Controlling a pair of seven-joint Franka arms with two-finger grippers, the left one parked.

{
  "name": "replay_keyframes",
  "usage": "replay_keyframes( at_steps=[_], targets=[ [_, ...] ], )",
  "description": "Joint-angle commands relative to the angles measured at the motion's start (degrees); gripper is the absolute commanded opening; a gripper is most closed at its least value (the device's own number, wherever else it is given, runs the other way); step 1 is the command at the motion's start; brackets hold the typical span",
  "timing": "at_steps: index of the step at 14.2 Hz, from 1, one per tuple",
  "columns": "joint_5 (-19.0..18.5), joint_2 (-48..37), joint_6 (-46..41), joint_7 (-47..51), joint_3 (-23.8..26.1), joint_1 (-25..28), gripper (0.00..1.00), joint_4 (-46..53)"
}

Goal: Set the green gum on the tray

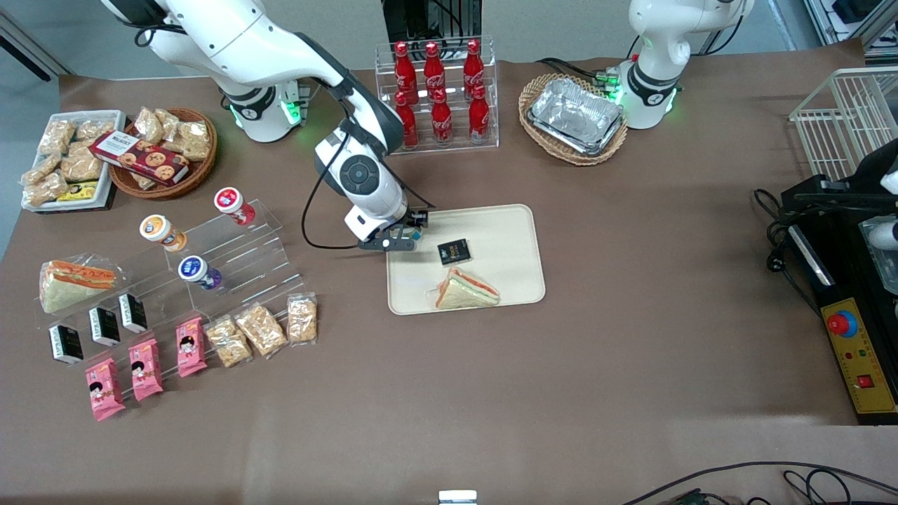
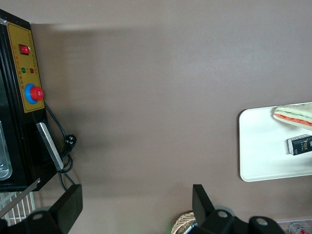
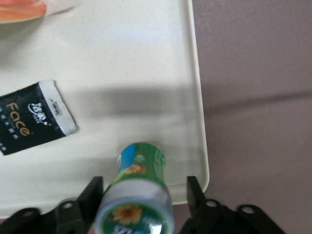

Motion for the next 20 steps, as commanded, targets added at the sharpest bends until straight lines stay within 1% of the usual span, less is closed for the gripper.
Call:
replay_keyframes(
  at_steps=[1,3,5,7,9,10,11,12,13,15,17,20],
  targets=[
    [-0.2,1.1,0.6,0.7,-0.2,0.2,0.98,1.4],
    [-0.2,0.9,0.5,1.4,-0.2,0.0,0.99,1.5],
    [-0.2,-3.7,-1.9,1.3,-0.2,-0.8,0.99,1.5],
    [-0.2,-10.2,-11.4,1.2,-1.3,-1.6,0.99,4.2],
    [-0.2,-14.4,-24.4,0.6,-1.9,-3.7,0.99,11.3],
    [-0.4,-15.3,-29.3,0.0,-1.9,-5.5,0.99,14.9],
    [-1.0,-15.5,-31.6,-1.1,-1.9,-7.7,0.99,17.2],
    [-2.8,-15.3,-31.3,-4.0,-1.8,-10.5,0.99,18.1],
    [-4.6,-15.1,-30.7,-9.0,-1.8,-14.0,0.99,18.2],
    [-5.0,-15.2,-29.7,-18.2,-1.8,-21.9,0.99,19.3],
    [-5.0,-15.9,-30.6,-22.4,-1.8,-27.7,0.99,22.1],
    [-5.0,-19.3,-33.4,-23.6,-1.7,-31.7,0.99,22.4]
  ],
)
